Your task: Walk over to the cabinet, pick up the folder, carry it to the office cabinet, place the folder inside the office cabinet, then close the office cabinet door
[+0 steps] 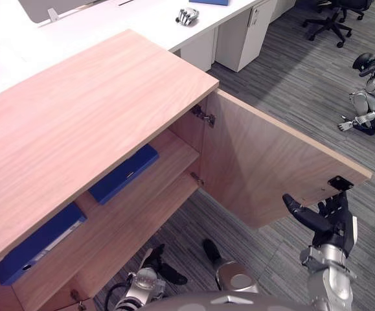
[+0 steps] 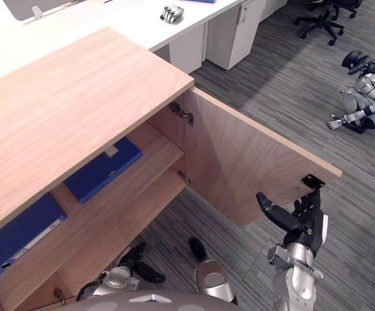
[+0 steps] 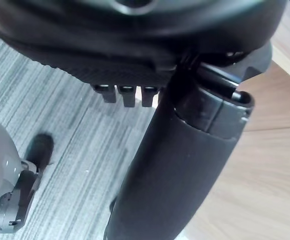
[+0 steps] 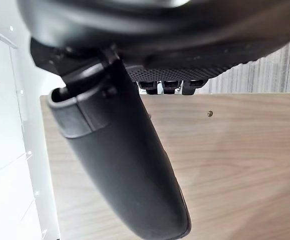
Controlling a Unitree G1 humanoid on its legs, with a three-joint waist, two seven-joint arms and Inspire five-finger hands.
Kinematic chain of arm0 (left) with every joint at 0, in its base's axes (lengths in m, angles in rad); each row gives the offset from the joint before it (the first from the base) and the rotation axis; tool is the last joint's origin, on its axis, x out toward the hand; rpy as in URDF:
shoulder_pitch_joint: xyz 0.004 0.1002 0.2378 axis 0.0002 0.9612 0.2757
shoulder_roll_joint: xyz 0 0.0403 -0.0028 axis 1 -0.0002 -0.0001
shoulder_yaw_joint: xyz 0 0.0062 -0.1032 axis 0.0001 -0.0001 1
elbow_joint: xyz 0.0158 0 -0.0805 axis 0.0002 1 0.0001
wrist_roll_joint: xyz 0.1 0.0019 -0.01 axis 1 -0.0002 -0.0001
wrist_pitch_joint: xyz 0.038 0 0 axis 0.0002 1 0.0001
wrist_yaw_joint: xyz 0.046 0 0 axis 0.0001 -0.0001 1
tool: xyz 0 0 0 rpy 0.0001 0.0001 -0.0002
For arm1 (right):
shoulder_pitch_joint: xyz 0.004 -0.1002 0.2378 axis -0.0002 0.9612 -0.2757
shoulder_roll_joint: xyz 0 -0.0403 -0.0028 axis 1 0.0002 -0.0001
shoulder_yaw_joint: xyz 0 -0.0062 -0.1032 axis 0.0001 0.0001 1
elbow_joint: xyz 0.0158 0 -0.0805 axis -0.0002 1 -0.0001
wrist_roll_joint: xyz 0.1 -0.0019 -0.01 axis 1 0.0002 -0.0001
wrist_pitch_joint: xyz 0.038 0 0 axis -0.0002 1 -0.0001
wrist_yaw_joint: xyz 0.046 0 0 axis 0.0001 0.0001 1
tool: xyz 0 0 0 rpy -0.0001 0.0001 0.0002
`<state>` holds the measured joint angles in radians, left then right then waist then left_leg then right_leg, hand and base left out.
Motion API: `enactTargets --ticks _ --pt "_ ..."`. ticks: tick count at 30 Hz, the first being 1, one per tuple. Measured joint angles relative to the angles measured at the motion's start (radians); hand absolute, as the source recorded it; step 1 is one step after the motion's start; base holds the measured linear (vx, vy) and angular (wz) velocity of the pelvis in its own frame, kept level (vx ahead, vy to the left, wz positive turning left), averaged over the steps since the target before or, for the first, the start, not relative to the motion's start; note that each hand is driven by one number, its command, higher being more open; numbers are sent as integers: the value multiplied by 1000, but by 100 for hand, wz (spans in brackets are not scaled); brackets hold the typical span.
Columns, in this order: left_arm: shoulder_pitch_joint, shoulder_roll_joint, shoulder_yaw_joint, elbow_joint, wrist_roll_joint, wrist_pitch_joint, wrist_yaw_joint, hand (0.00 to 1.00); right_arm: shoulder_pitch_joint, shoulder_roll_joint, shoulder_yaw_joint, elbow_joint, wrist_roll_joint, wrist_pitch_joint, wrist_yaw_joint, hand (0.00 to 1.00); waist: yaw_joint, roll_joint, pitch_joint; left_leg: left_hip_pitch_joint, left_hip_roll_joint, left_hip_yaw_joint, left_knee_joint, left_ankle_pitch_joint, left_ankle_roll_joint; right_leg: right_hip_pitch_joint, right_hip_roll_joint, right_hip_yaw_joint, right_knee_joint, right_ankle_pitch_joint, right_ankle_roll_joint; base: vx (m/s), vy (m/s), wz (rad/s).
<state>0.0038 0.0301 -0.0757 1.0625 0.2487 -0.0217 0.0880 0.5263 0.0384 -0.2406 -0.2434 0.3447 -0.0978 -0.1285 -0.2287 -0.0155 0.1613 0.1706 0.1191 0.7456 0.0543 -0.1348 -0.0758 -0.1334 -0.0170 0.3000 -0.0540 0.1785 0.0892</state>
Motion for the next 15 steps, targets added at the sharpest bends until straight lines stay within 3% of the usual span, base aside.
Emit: enactTargets --ticks 7,10,13,15 --pt "23 10 -62 -2 24 -3 -8 100 194 7 114 -115 10 4 41 100 -4 -30 -10 16 0 4 5 -10 -8 11 0 8 6 1 1 6 -5 -3" --pt "74 69 -79 -84 34 -14 -46 100 219 4 123 -115 11 11 86 100 -5 -56 -18 23 -1 13 13 -12 -9 14 6 18 7 4 0 22 -13 -12" --pt "93 127 -78 -87 41 -24 -52 100 236 -49 147 -120 49 17 117 100 -4 -76 -31 34 1 45 31 -23 -8 14 16 51 6 12 1 25 5 -31" --pt "98 166 -99 -111 44 -22 -67 100 282 -141 146 -163 95 42 160 100 -5 -83 -36 34 3 52 49 -33 -5 14 15 61 5 14 2 35 10 -15"
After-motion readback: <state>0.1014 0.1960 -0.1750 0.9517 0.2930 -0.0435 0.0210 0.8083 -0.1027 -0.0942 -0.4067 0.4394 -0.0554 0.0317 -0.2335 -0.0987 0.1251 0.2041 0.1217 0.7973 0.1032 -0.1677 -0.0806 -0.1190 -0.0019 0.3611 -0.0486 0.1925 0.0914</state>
